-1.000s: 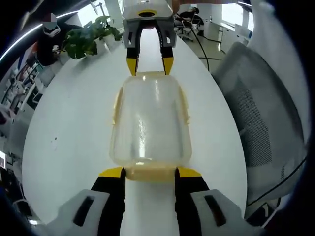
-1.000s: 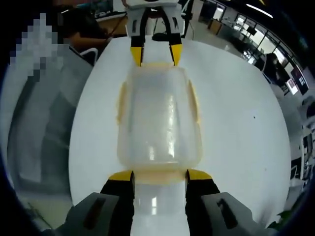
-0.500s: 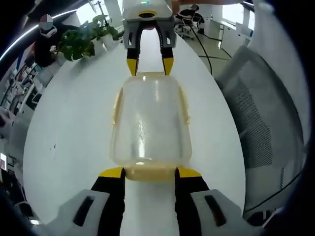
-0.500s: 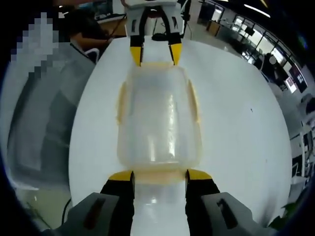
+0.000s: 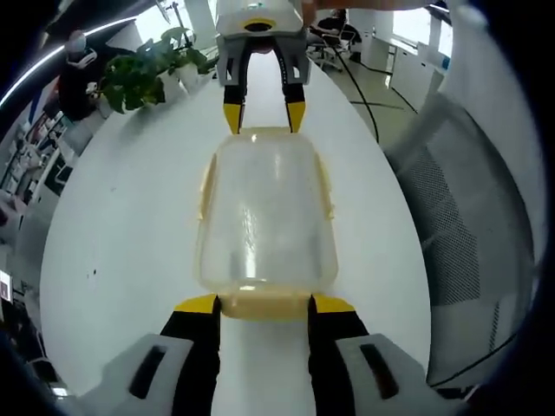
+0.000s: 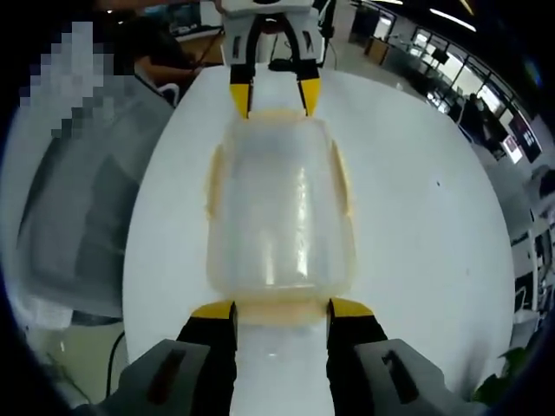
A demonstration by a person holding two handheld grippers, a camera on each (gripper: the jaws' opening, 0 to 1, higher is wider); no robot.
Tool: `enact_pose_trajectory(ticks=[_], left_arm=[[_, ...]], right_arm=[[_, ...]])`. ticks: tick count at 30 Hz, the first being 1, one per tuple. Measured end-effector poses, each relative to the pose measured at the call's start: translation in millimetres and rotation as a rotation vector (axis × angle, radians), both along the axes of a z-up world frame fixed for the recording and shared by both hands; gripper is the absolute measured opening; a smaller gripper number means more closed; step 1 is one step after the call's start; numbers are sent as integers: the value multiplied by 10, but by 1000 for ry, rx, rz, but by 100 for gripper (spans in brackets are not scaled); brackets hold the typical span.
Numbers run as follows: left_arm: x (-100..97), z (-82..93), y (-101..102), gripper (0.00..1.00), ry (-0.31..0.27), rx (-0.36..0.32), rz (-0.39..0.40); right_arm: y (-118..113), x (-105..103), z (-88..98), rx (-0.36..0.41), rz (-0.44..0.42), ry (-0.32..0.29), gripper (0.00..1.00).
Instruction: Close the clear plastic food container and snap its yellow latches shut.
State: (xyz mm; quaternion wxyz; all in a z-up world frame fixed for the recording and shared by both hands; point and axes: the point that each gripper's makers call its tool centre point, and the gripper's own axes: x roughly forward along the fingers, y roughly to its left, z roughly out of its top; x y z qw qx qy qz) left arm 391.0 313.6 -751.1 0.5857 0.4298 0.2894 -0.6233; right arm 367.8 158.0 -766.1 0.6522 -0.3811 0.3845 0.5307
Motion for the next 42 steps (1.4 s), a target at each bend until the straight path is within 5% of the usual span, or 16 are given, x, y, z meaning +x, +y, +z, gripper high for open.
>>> enact_pose_trajectory(ticks=[21, 42], left_arm=[[-38, -9, -401, 38, 41, -26, -5], [9, -203, -432, 38, 77, -6, 10]], right_arm=[[-407, -47, 33, -13, -1, 67, 39], [-442, -16, -66, -21, 2, 103, 39]])
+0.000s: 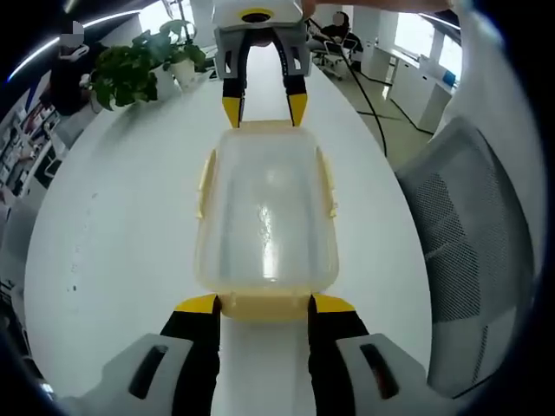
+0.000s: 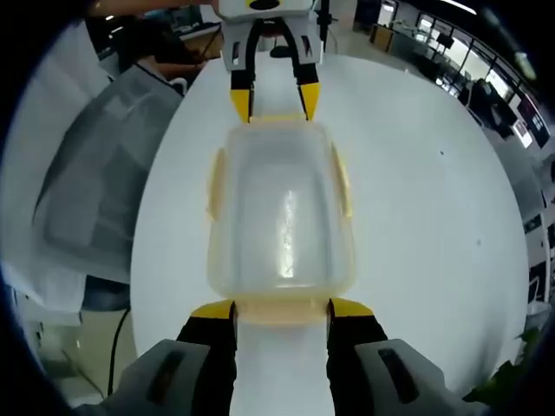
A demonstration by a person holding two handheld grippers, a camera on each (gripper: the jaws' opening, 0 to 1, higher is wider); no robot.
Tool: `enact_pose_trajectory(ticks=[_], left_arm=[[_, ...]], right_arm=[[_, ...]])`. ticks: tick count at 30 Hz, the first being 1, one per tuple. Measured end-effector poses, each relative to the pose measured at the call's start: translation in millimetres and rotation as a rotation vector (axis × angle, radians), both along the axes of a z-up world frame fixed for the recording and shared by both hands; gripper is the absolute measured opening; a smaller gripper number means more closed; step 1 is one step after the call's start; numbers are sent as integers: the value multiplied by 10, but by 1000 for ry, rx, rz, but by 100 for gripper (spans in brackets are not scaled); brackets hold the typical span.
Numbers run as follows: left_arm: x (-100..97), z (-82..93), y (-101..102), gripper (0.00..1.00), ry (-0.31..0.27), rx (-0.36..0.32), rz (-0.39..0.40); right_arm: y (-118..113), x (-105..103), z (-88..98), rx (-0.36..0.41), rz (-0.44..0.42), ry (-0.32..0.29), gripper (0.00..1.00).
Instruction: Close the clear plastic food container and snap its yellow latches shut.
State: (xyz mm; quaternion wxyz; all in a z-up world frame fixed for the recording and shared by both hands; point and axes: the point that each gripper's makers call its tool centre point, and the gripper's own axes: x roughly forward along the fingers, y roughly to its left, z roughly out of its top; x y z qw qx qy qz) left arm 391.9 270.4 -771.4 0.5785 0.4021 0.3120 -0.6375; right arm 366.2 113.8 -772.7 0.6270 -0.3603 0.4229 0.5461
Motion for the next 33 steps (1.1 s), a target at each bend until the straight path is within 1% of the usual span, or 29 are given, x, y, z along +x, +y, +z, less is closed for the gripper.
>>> enact_pose_trajectory(ticks=[12, 18, 26, 29, 31, 33], left_arm=[[15, -4, 7, 38, 8, 0, -7], [18, -12, 22, 38, 24, -13, -1], [23, -31, -1, 38, 23, -12, -1], [-1, -8, -46, 38, 11, -6, -14], [12, -18, -49, 38, 10, -5, -12], [28, -20, -58, 38, 10, -11, -3]], right_arm=[[4, 17, -44, 6, -6, 11, 39], [15, 32, -57, 14, -6, 14, 39], [-2, 35, -59, 16, -7, 4, 39], [-39, 23, -61, -9, 0, -3, 39], [-50, 22, -60, -3, -5, 2, 39], [-69, 54, -22, -6, 2, -22, 39]])
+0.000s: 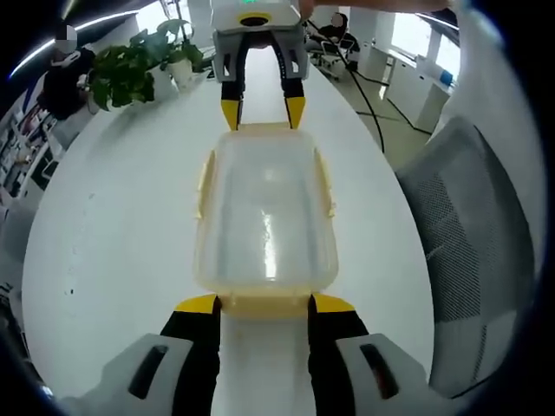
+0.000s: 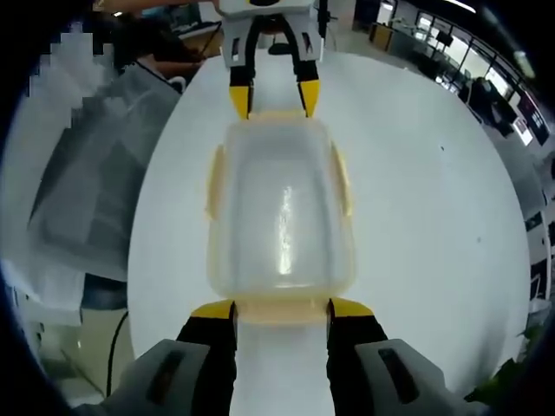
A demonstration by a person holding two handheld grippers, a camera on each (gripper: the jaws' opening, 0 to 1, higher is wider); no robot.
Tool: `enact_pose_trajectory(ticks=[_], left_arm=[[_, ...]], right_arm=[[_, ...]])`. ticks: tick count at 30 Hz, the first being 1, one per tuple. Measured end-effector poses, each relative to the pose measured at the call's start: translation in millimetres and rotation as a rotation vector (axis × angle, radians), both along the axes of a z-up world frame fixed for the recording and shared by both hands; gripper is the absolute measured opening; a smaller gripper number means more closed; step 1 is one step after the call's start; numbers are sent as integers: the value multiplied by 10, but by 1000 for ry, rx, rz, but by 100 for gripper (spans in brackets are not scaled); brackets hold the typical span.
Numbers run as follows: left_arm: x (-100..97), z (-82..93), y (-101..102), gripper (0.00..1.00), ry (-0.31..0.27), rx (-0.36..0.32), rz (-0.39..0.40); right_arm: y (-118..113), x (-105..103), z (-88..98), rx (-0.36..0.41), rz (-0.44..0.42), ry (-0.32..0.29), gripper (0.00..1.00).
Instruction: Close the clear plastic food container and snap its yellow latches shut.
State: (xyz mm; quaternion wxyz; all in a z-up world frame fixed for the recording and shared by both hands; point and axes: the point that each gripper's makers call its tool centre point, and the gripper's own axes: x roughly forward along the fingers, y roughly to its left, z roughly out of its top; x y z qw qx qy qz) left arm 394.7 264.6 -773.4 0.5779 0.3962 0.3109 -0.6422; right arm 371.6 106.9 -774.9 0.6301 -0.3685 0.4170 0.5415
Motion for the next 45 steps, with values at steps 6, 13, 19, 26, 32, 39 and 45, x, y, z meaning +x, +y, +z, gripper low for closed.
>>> enact_pose_trajectory(ticks=[6, 13, 19, 26, 32, 39, 45], left_arm=[[-28, -23, -9, 38, 11, 1, -6], [-36, -35, 7, 38, 13, -4, -3], [-68, -39, 0, 39, 36, -2, 0], [-38, -122, 153, 52, -3, 50, 13], [-32, 62, 130, 47, 46, -22, 155], [80, 254, 24, 42, 206, -140, 603], [-19, 120, 92, 36, 290, -88, 859]], right_arm=[[2, -34, -69, -11, -1, 21, 39], [9, -49, -73, -4, -8, 18, 39], [1, -67, -83, -1, -14, 26, 40], [-116, -85, -70, -23, -43, 9, 48], [-118, -20, 151, 101, -269, -10, 46], [-145, 5, 249, 205, -692, 73, 41], [-55, -24, 157, 263, -912, 179, 38]])
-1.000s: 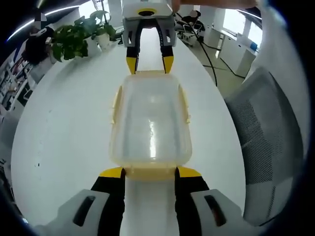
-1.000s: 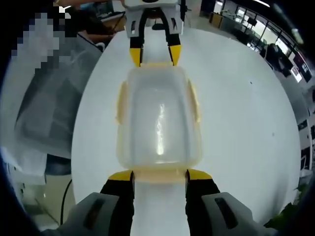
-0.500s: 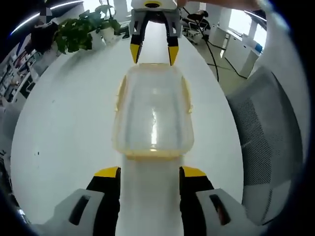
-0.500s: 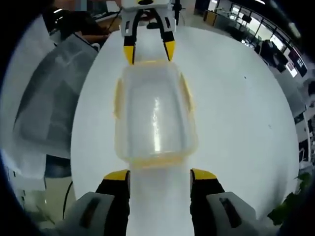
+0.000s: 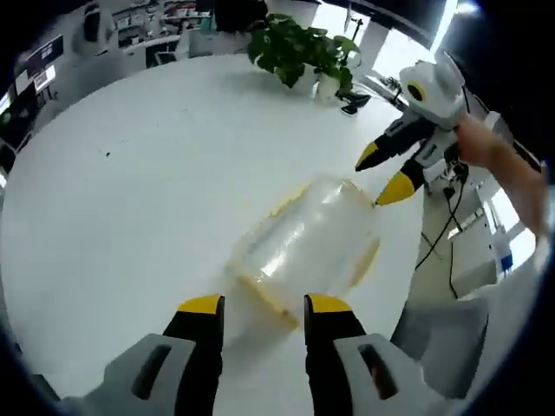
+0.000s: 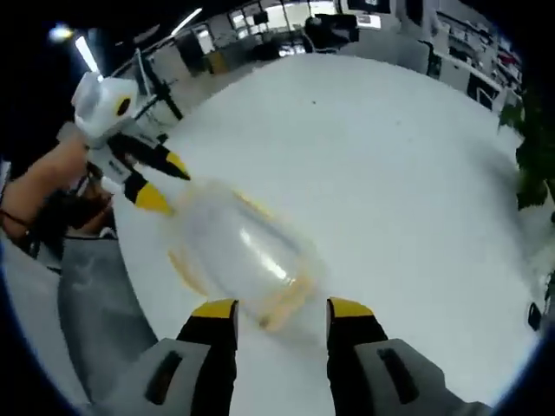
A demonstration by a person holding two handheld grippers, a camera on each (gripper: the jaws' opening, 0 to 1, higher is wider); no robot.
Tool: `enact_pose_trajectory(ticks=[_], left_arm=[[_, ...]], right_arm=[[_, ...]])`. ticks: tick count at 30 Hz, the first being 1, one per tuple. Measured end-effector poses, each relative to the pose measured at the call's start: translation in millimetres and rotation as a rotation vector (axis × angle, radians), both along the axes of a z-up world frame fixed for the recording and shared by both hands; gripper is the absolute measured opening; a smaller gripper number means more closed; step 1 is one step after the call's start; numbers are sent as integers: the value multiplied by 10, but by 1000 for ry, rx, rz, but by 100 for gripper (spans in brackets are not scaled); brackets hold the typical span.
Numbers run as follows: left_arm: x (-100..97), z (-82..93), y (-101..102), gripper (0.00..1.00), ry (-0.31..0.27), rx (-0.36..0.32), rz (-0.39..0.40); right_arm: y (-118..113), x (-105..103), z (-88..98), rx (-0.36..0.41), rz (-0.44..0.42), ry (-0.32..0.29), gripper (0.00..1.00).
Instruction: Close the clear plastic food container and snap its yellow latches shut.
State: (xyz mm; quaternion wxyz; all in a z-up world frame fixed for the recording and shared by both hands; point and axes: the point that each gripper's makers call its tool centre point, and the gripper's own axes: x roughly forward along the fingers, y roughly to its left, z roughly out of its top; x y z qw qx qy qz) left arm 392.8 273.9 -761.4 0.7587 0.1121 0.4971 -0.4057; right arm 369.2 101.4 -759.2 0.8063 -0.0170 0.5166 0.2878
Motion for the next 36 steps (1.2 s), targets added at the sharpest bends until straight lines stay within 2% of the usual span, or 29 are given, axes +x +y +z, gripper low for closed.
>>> enact_pose_trajectory(ticks=[3, 6, 8, 11, 12, 14, 15, 16, 23, 25, 26, 27, 31, 36], left_arm=[[-96, -44, -64, 35, 72, -40, 88], [-146, -113, -69, 34, 82, -25, 109], [-155, -100, -109, 34, 96, -53, 147], [-152, -102, -123, 33, 101, -59, 155], [-166, -101, -143, 32, 119, -70, 166], [-147, -118, -148, 32, 124, -74, 166], [-146, -118, -144, 32, 127, -72, 165], [-153, -114, -147, 32, 129, -72, 163], [-150, -128, -171, 28, 136, -80, 180], [-150, -91, -153, 27, 128, -80, 195], [-149, -90, -150, 27, 123, -78, 191], [-144, -72, -131, 27, 117, -77, 178], [-152, -83, -139, 27, 122, -87, 183], [-148, -98, -174, 28, 126, -89, 194]], right_arm=[[16, 18, -49, 15, -65, 26, 37], [58, 31, -75, 39, -91, 49, 39], [86, 34, -86, 44, -94, 58, 38], [147, 26, -98, 71, -117, 80, 37], [149, 20, -121, 66, -123, 88, 37], [149, -47, -194, 36, -94, 113, 36], [186, -35, -174, 68, -114, 112, 37], [167, -31, -180, 66, -133, 117, 38], [188, -22, -177, 56, -98, 113, 35], [212, -24, -191, 50, -95, 123, 34], [214, -9, -170, 75, -89, 133, 31], [201, 9, -153, 70, -116, 153, 31], [206, 6, -150, 63, -105, 138, 32], [202, -29, -140, 71, -132, 129, 33]])
